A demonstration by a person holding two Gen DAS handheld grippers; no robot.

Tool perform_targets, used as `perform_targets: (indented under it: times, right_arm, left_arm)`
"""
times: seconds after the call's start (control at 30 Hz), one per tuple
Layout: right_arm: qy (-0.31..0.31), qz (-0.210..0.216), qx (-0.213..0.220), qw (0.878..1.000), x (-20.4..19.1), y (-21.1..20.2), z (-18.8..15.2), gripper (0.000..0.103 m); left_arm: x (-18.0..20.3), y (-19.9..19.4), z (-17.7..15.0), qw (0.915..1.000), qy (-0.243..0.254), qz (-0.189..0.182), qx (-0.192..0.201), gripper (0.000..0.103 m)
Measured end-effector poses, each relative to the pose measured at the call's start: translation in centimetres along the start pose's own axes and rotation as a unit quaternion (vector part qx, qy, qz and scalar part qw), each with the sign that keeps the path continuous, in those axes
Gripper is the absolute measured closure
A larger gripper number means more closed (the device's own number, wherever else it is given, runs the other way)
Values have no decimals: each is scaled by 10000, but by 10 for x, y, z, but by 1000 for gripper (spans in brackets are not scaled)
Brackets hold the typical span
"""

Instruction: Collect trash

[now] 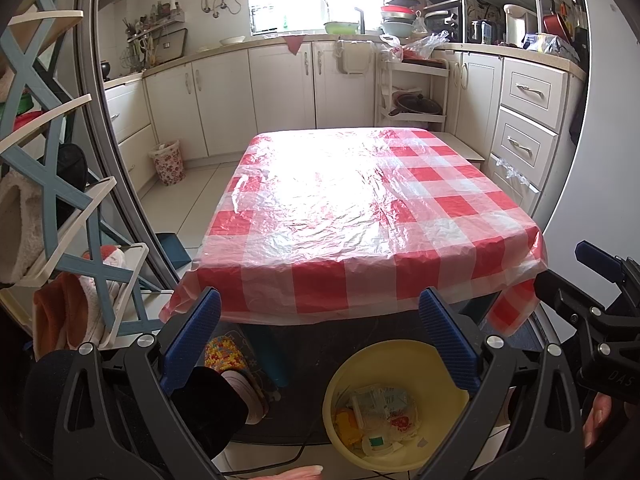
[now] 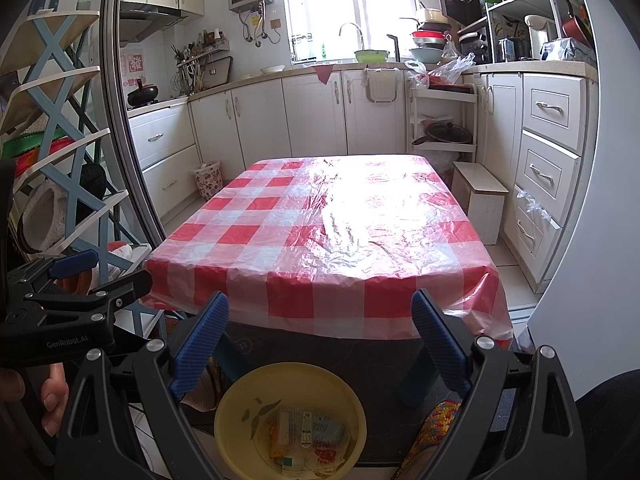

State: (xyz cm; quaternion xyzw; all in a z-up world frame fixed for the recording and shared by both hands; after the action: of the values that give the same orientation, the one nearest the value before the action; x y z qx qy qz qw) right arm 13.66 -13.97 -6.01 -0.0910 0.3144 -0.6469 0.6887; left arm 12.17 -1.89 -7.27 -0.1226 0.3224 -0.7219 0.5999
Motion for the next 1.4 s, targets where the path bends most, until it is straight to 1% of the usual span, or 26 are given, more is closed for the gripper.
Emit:
perform_targets:
  times: [0.5,0.63,0.73,0.8,0.93,1.0,1.1,1.17,1.27,1.33,1.4]
  right_arm:
    - [-5,3,-4,10000,0,0,0,14]
    - [-13,4,-1,10000,0,0,0,14]
    - [-32,-10,-8,10000,1,0,0,14]
    - [-65,-53,-18,10000,2,1,-1,14]
    - [-120,-281,-95,9995,8,7,-4,14]
    - [-89,-394,-142,9991,13,8,-4,14]
    - [-1,-577,-274,9980,22,13,-6,14]
    - [59,-630,-313,9975,26,13,-6,14]
    - [101,-715,-359,9967,30,14,-6,14]
    - [127,-740,-377,9965,31,13,-6,14]
    - [135,-785,-380,9961,33,12,-5,14]
  left_arm:
    - [0,0,0,10000,-14,-13,9,8]
    - [1,4,-2,9999,-82,-98,-47,8]
    - [-3,9,-5,9993,-242,-253,-124,8]
    - [-4,10,-8,9986,-403,-314,-119,8]
    - [-8,5,-8,9976,-588,-355,132,8]
    - [-7,2,-7,9978,-504,-383,208,8]
    - [-3,1,-4,9989,-276,-263,271,8]
    - [1,4,-4,9993,-224,-242,172,8]
    - [1,15,-9,9990,-256,-286,-211,8]
    - [-5,24,-17,9973,-446,-295,-498,8]
    - [-8,30,-24,9948,-638,-423,-672,8]
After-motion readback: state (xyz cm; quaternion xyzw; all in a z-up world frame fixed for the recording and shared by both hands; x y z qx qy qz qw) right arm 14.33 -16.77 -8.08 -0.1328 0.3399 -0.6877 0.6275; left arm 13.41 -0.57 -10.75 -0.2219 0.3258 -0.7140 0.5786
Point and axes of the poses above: each gripper's, at about its wrist camera, not at the fingertips, and y roughly the way its jaws point, x to its right, z to its top, the point moved 9 cm from there along y, roughly the way its jaws point, and after that the axes turned 13 degrees about y, right-handed, at the moved point
